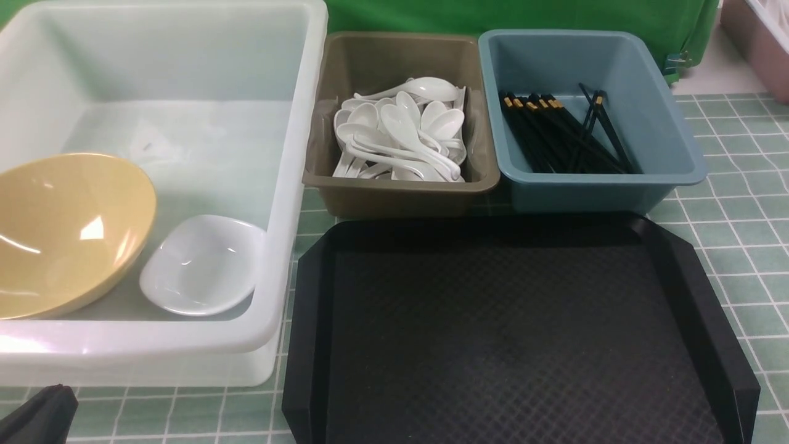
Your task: On blue table put chopsticks spoon bowls plates into blue grey white boxes.
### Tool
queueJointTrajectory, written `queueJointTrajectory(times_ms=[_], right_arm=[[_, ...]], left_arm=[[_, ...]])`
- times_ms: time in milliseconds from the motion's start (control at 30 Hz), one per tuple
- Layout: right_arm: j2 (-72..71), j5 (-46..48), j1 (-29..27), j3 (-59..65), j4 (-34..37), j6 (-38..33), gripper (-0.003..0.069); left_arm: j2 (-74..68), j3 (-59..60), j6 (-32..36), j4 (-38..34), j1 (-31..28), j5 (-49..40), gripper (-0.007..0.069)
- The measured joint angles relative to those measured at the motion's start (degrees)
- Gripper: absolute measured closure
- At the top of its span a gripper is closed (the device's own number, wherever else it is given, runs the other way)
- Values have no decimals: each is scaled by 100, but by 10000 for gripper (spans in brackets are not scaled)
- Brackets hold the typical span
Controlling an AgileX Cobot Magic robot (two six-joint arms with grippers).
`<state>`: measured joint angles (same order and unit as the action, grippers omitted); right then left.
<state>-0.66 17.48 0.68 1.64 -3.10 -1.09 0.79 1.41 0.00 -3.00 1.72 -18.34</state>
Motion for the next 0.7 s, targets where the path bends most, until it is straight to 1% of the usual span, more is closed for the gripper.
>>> queueJointTrajectory(times_ms=[700], right_arm=[[0,0,0,0,0,0,503]], left_arm=[[0,0,0,0,0,0,620]])
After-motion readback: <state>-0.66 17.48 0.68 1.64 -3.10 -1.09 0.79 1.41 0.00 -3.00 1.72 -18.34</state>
